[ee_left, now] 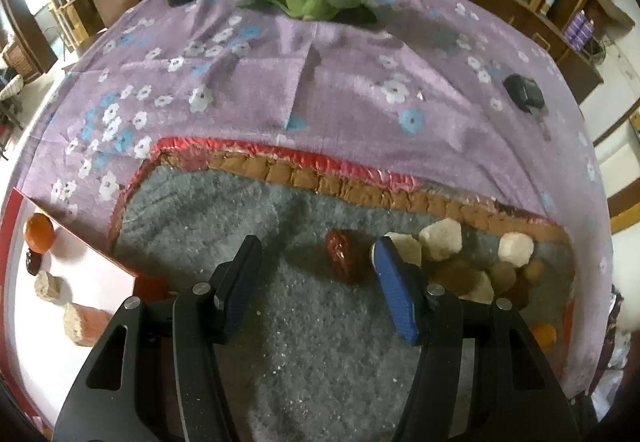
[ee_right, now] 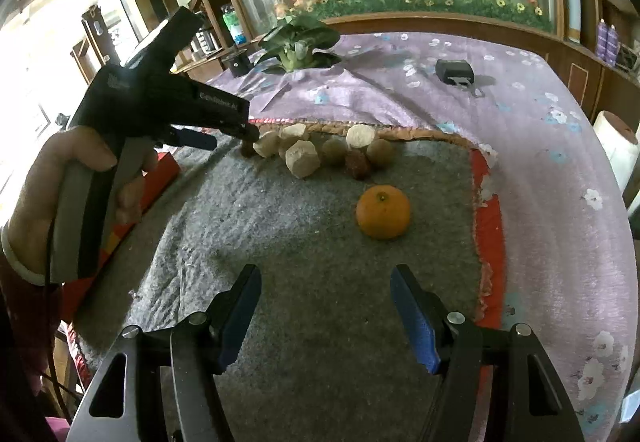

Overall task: Organize fruits
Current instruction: 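Move the left gripper to the second red date and grasp it, then carry the date toward the tray with the left gripper while the right gripper grasps a pale cube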

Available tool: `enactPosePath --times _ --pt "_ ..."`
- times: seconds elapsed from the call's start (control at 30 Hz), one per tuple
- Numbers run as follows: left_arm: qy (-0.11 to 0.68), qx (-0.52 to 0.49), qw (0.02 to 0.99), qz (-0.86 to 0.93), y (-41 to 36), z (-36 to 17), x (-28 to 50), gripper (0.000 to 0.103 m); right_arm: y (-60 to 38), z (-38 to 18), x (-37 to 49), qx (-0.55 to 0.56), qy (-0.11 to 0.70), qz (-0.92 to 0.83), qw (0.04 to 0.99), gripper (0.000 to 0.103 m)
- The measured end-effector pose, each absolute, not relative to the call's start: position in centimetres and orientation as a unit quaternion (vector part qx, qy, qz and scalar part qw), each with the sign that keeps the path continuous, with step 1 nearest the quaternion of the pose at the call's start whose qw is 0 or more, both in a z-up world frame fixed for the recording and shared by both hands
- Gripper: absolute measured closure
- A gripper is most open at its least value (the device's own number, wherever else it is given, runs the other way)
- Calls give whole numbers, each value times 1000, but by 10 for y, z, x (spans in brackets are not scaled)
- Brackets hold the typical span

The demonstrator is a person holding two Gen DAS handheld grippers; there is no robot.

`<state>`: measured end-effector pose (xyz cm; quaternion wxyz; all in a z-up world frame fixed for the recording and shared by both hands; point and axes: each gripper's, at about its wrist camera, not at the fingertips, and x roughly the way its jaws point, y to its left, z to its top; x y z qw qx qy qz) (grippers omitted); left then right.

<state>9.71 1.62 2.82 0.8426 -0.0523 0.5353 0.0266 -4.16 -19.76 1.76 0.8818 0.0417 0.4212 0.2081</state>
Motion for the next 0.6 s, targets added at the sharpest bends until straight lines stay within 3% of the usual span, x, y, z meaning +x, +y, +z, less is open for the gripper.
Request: enactPosePath --times 0.17,0.23,0.3,0.6 --pt "543 -91 834 23 25 26 101 45 -198 18 -41 45 421 210 881 37" --pt "544 -114 831 14 29 24 102 61 -198 18 -41 44 421 210 881 37" --pt "549 -142 824 14 36 22 102 70 -198 19 -42 44 421 211 881 37" --pt "556 -218 802 6 42 20 100 70 -197 21 -41 48 418 216 881 37"
